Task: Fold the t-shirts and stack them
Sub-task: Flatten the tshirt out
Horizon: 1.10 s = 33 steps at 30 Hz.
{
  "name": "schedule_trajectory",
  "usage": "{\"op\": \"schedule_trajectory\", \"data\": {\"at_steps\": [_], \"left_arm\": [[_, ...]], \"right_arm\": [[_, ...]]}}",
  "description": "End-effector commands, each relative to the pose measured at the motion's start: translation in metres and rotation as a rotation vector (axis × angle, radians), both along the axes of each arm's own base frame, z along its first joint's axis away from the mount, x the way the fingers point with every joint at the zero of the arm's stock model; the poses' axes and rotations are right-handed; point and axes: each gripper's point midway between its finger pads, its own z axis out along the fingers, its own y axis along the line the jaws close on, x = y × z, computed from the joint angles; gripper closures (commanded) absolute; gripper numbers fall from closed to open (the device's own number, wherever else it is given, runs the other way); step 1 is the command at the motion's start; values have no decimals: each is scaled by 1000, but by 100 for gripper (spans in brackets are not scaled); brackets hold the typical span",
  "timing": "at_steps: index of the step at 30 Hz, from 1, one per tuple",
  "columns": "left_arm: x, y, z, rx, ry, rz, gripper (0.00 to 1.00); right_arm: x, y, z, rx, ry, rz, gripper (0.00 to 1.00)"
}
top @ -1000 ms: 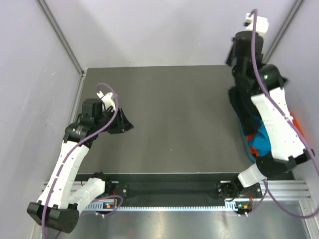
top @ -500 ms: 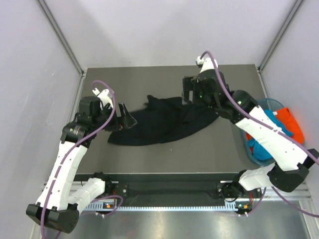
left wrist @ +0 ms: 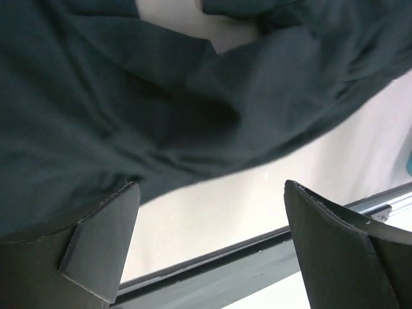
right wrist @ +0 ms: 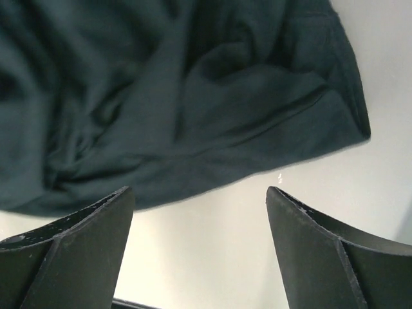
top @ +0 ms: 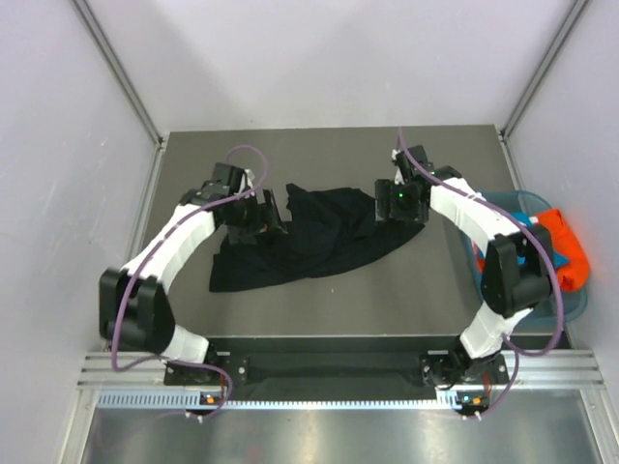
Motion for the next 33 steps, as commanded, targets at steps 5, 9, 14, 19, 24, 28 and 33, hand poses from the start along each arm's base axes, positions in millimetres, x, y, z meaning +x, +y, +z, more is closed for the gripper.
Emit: {"op": "schedule_trajectory", "data": {"at_steps": [5, 9, 14, 19, 24, 28, 33], "left_arm": [[57, -46, -39, -142, 67, 11, 1], [74, -64, -42, -215, 89, 5, 8], [90, -69, -42, -217, 86, -6, 68], [92, -37, -1, -67, -19, 64, 100], [77, 9, 83, 76, -247, 163, 100], [51, 52, 160, 153, -450, 300, 100], [47, 70, 199, 201, -559, 349, 100]], "right_arm": [[44, 30, -25, 230, 30, 17, 22], [57, 49, -32, 307, 50, 22, 29], [67, 70, -46, 376, 113, 29, 51], [58, 62, -23, 365, 98, 35, 100], [-3, 23, 27, 239, 54, 55, 100], [-82, -14, 64, 183, -7, 48, 100], [-129, -26, 94, 231, -72, 14, 100]]}}
